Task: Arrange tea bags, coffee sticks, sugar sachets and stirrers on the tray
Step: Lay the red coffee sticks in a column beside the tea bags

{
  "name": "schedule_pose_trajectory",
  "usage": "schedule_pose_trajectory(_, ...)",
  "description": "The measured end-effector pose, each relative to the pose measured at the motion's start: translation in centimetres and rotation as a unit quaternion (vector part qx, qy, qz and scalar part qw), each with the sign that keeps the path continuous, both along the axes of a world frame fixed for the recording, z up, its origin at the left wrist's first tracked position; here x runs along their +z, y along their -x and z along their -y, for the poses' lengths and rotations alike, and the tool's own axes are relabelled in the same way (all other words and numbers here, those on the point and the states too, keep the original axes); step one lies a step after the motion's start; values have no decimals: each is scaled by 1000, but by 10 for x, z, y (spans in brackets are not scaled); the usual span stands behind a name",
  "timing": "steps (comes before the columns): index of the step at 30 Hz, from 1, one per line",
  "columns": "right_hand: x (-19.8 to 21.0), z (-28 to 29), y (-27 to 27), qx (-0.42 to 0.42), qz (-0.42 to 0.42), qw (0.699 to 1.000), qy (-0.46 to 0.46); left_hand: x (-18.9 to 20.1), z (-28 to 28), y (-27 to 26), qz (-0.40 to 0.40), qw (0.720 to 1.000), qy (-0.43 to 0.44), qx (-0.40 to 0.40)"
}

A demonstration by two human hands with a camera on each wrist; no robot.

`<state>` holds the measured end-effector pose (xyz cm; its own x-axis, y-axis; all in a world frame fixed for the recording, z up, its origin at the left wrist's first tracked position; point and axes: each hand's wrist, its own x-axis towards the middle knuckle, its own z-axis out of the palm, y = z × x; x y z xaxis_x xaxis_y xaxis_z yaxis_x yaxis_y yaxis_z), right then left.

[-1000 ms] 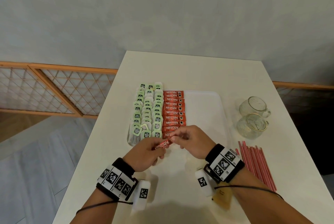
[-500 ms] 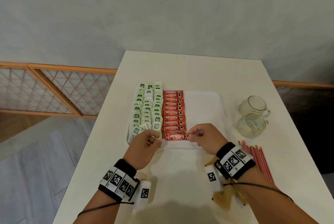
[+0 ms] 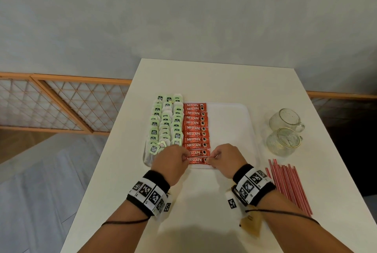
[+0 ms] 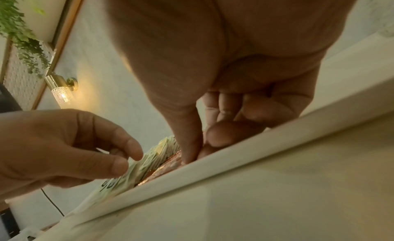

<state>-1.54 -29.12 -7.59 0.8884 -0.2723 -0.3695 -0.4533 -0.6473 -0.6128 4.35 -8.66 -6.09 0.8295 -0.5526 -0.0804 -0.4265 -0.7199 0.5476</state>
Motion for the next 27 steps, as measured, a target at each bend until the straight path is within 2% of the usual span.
schedule_pose_trajectory(3,-1,-1,-1,-17,6,1000,7,0,9,-2,14,999,-44,-13)
schedule_pose_trajectory(10,-2,7,-4,-17,10,1000,14,-5,17,-8,-9,996,-88,-8)
schedule_pose_trajectory(27,-5,4,-10,5,0,1000,-4,-7,21,-13,-11,995,-94,5)
